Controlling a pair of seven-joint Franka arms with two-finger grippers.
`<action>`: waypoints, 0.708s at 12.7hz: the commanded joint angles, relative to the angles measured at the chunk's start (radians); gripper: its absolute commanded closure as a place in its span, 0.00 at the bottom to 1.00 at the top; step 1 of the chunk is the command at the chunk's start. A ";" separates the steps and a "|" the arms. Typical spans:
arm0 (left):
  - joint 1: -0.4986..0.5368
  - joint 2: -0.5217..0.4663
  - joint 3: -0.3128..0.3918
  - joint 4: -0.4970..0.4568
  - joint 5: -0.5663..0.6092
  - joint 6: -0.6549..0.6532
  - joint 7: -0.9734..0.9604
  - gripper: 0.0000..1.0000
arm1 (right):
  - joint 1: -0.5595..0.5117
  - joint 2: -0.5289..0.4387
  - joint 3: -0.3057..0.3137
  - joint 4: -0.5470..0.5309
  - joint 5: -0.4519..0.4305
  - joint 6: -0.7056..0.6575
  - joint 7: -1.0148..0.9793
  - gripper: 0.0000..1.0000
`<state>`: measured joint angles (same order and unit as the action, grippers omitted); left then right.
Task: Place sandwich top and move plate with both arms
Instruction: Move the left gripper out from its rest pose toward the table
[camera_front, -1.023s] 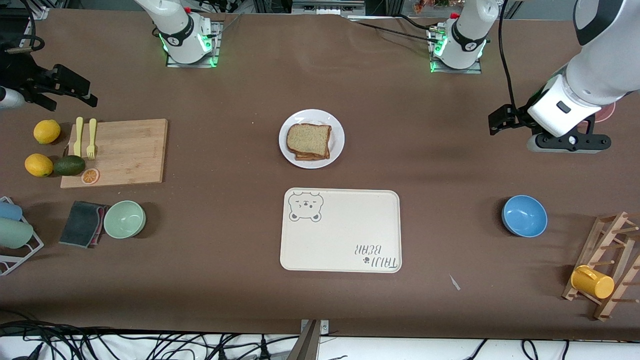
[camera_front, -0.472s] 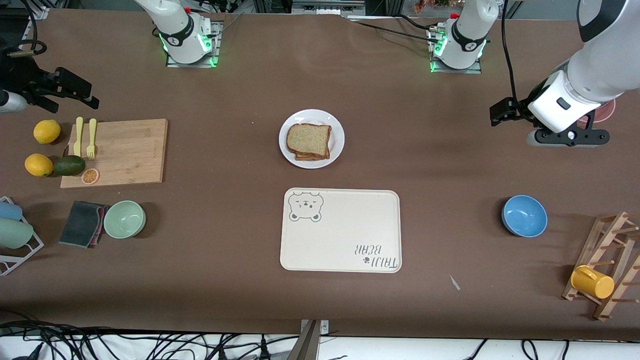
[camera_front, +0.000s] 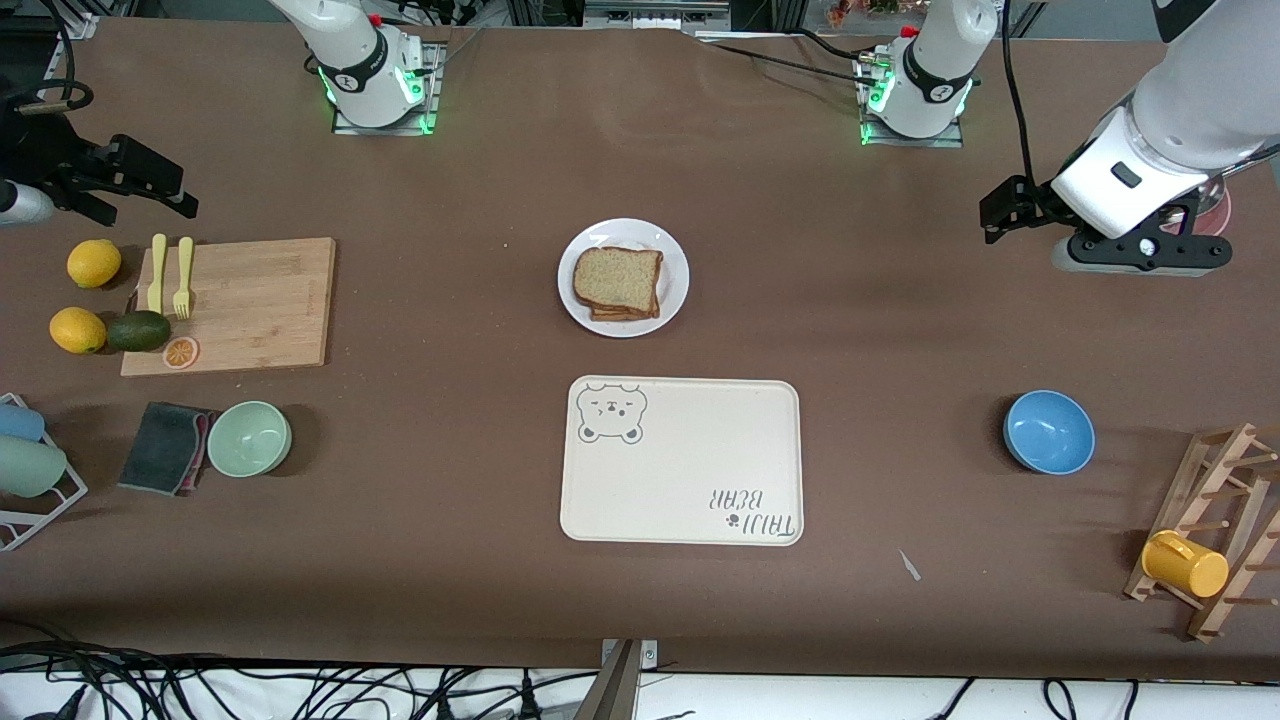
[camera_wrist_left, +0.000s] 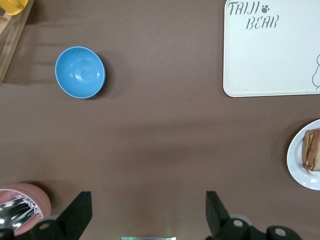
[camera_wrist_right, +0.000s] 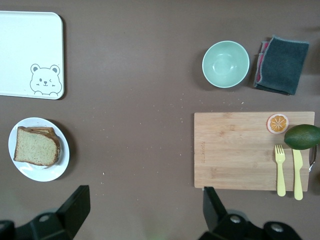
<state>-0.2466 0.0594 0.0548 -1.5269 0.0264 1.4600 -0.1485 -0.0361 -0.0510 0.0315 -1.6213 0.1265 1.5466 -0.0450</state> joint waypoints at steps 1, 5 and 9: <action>0.000 0.016 -0.001 0.024 0.033 -0.003 -0.003 0.00 | -0.013 0.005 0.002 0.017 0.024 0.004 -0.015 0.00; 0.004 0.016 0.000 0.022 0.033 0.013 -0.003 0.00 | -0.013 0.019 0.002 0.018 0.024 0.010 -0.012 0.00; 0.004 0.013 -0.001 0.022 0.026 0.010 -0.003 0.00 | -0.013 0.019 0.002 0.018 0.024 0.010 -0.012 0.00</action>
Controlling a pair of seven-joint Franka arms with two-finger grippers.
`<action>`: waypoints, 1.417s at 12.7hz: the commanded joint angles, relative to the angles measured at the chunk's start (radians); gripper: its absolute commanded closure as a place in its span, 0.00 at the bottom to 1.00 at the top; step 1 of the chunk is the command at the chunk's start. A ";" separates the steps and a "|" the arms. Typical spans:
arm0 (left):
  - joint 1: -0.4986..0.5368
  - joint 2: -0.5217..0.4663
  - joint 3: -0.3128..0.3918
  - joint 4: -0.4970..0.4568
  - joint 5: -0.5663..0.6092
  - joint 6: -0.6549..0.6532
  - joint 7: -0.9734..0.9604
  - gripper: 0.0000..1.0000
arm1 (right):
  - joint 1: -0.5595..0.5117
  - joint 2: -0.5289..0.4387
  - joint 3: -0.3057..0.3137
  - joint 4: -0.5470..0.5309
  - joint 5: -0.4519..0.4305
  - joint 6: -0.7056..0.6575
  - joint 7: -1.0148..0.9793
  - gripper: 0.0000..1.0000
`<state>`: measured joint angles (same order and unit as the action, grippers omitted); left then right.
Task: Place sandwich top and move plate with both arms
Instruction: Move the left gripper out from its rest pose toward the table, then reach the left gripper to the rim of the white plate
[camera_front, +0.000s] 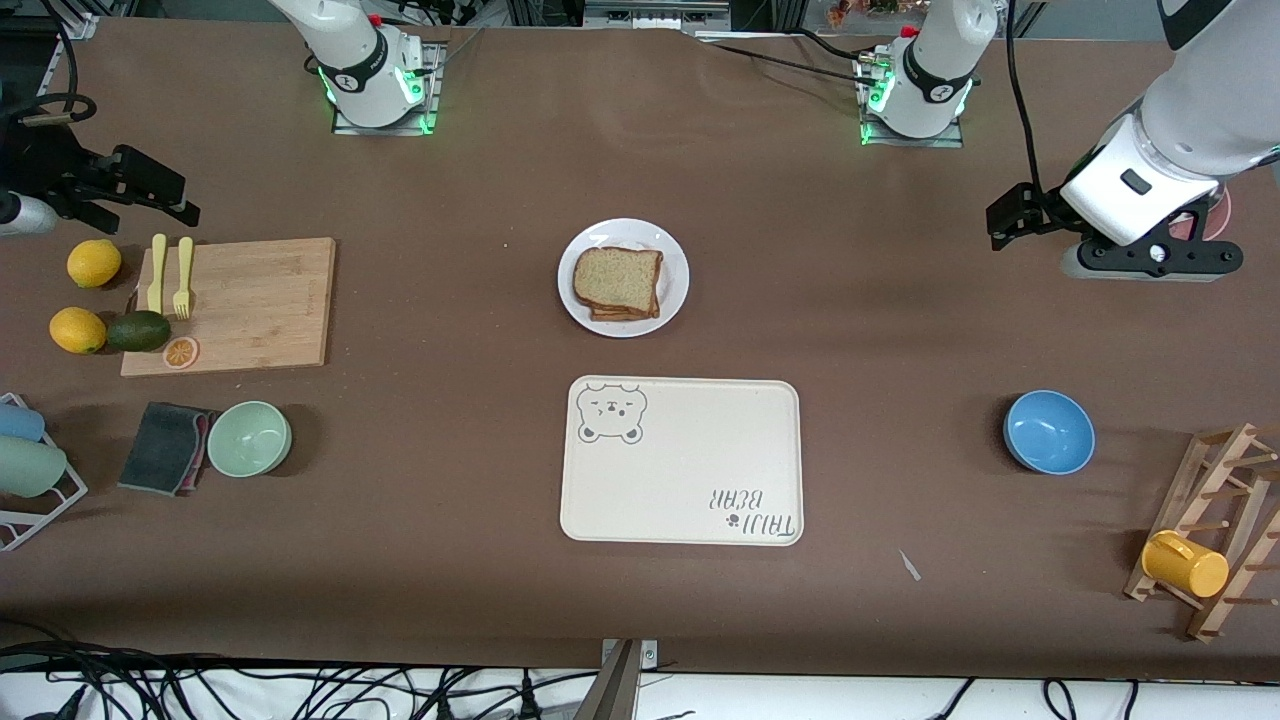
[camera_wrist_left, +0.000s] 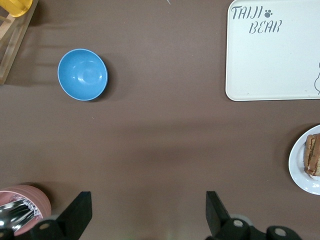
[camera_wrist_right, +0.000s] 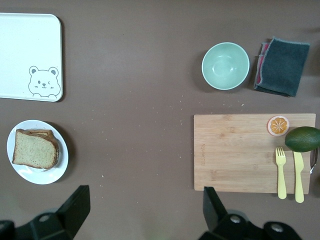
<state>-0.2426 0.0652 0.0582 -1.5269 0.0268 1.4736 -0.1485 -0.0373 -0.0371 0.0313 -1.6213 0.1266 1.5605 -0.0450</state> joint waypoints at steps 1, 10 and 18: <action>-0.001 0.007 -0.006 0.022 0.022 -0.004 -0.003 0.00 | -0.012 0.005 0.002 0.018 0.024 -0.004 -0.013 0.00; 0.082 -0.107 -0.023 -0.274 -0.102 0.225 0.009 0.00 | -0.009 0.005 0.004 0.017 0.025 -0.002 -0.004 0.00; -0.024 -0.058 -0.026 -0.398 -0.198 0.396 0.013 0.00 | -0.007 0.005 0.004 0.017 0.025 0.006 -0.004 0.00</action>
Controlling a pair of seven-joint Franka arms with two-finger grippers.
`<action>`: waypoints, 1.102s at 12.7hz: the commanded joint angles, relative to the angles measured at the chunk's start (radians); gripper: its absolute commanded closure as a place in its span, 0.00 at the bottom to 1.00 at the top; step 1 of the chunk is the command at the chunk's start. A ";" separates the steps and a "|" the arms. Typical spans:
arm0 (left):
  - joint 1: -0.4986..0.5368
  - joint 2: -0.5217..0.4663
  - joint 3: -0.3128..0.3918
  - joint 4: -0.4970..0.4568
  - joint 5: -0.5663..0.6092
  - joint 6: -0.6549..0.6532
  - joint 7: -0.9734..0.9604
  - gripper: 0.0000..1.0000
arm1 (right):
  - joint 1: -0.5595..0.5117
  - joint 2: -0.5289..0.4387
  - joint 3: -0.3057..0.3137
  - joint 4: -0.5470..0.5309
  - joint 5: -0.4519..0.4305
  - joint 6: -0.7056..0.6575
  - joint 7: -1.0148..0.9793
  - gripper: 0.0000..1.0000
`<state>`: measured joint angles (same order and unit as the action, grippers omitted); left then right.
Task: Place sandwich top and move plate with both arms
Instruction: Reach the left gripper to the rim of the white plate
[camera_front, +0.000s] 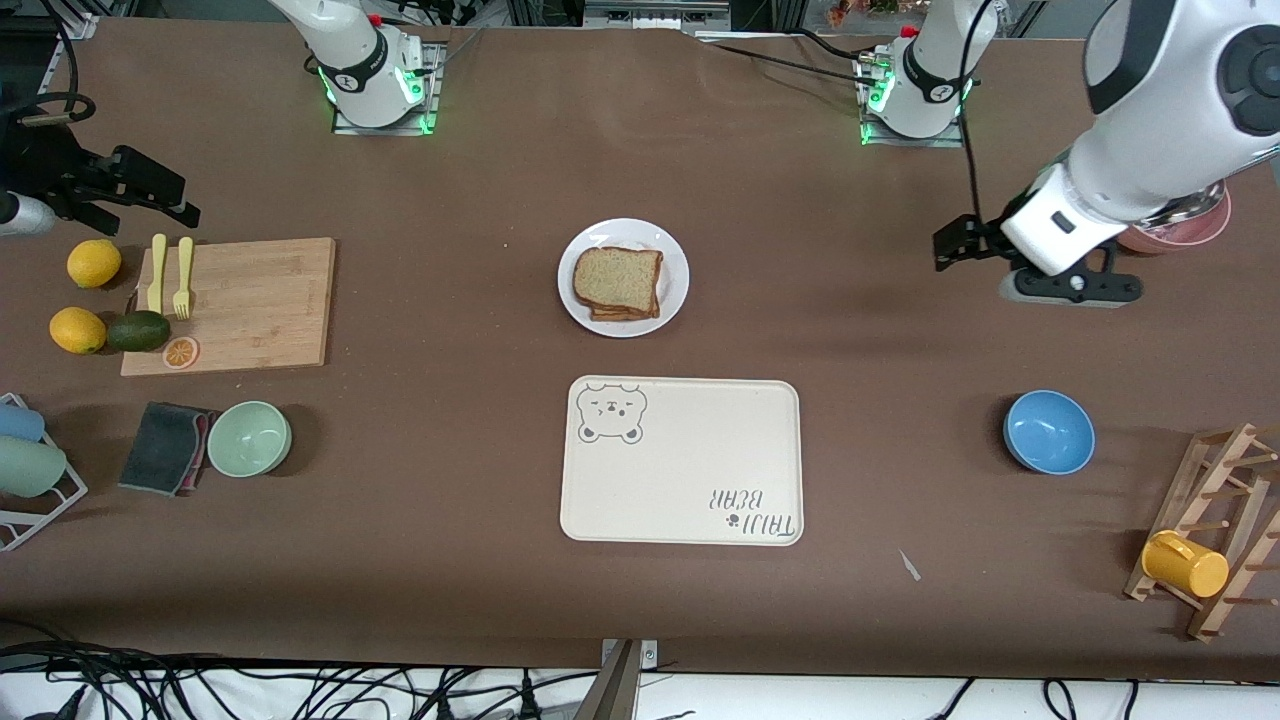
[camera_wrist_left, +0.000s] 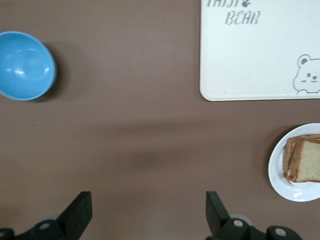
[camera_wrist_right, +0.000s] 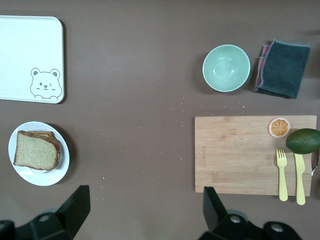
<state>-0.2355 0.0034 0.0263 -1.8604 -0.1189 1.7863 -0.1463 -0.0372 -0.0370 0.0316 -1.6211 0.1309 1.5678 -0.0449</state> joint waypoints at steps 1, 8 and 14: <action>-0.042 0.006 0.004 -0.113 -0.067 0.140 0.013 0.00 | -0.007 0.003 0.004 0.017 0.021 -0.003 -0.004 0.00; -0.128 0.075 -0.081 -0.303 -0.313 0.433 0.013 0.00 | -0.007 0.005 0.004 0.017 0.021 -0.006 -0.004 0.00; -0.260 0.217 -0.108 -0.286 -0.450 0.626 0.013 0.00 | -0.007 -0.001 0.004 0.017 0.021 -0.006 -0.004 0.00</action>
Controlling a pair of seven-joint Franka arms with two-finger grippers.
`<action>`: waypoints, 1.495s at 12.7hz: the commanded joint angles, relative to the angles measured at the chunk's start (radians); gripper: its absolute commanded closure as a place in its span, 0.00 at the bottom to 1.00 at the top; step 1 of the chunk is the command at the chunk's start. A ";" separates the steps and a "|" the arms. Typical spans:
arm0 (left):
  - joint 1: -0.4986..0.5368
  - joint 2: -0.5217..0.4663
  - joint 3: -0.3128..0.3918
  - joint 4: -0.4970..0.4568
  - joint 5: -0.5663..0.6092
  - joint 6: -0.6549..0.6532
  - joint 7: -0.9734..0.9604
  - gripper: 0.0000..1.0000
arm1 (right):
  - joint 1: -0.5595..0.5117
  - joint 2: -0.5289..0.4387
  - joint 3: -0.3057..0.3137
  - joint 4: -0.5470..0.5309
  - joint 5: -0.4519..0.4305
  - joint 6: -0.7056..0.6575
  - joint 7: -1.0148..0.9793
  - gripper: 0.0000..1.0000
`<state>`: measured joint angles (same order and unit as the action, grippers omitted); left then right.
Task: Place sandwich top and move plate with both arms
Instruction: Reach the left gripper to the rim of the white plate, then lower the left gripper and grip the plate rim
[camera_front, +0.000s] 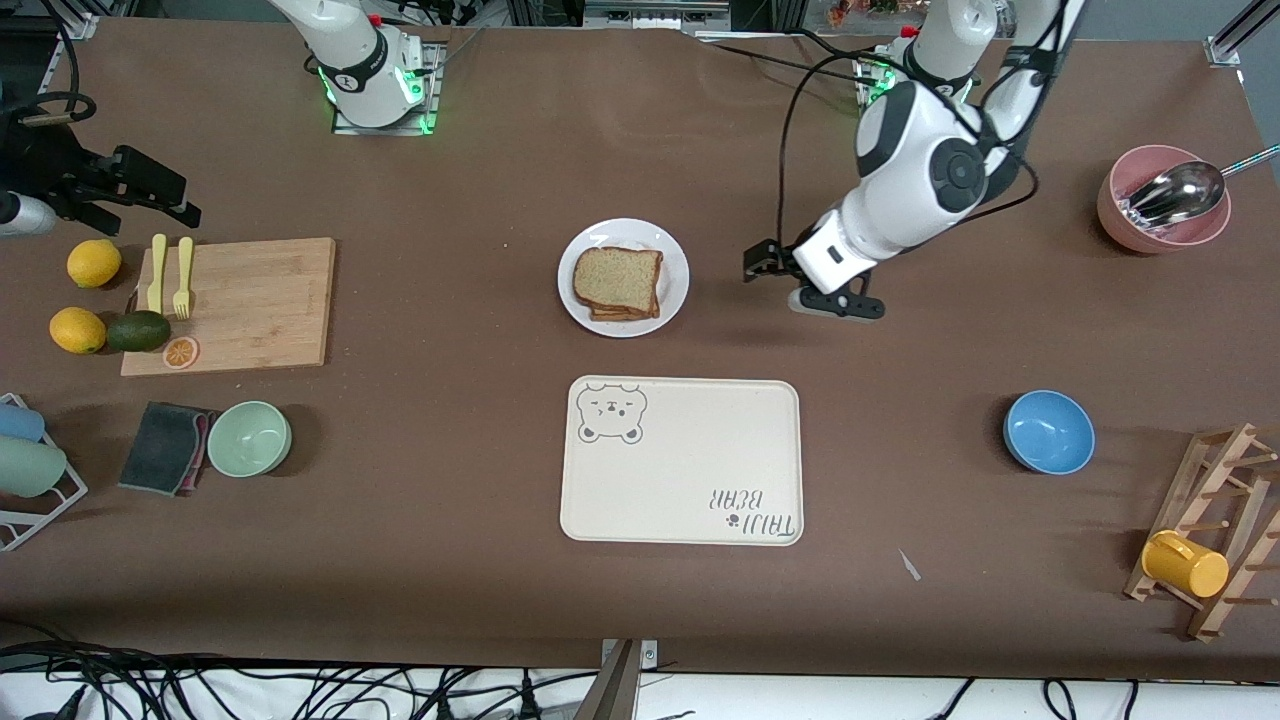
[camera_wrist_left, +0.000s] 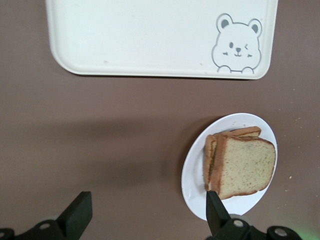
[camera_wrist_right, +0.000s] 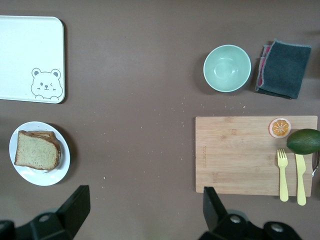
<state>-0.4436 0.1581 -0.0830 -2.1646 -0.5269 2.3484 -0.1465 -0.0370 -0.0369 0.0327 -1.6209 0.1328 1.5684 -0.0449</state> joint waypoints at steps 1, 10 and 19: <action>-0.081 0.096 0.000 0.022 -0.045 0.107 0.013 0.00 | -0.009 -0.003 0.000 0.016 0.019 -0.011 -0.010 0.00; -0.170 0.262 0.000 0.035 -0.077 0.219 0.013 0.00 | -0.011 -0.003 -0.011 0.024 0.019 -0.002 -0.010 0.00; -0.168 0.297 -0.006 0.034 -0.598 0.183 0.364 0.28 | -0.009 -0.008 -0.045 0.024 0.019 -0.044 -0.039 0.00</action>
<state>-0.6093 0.4372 -0.0918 -2.1434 -1.0250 2.5457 0.1112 -0.0382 -0.0387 -0.0124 -1.6092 0.1328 1.5410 -0.0615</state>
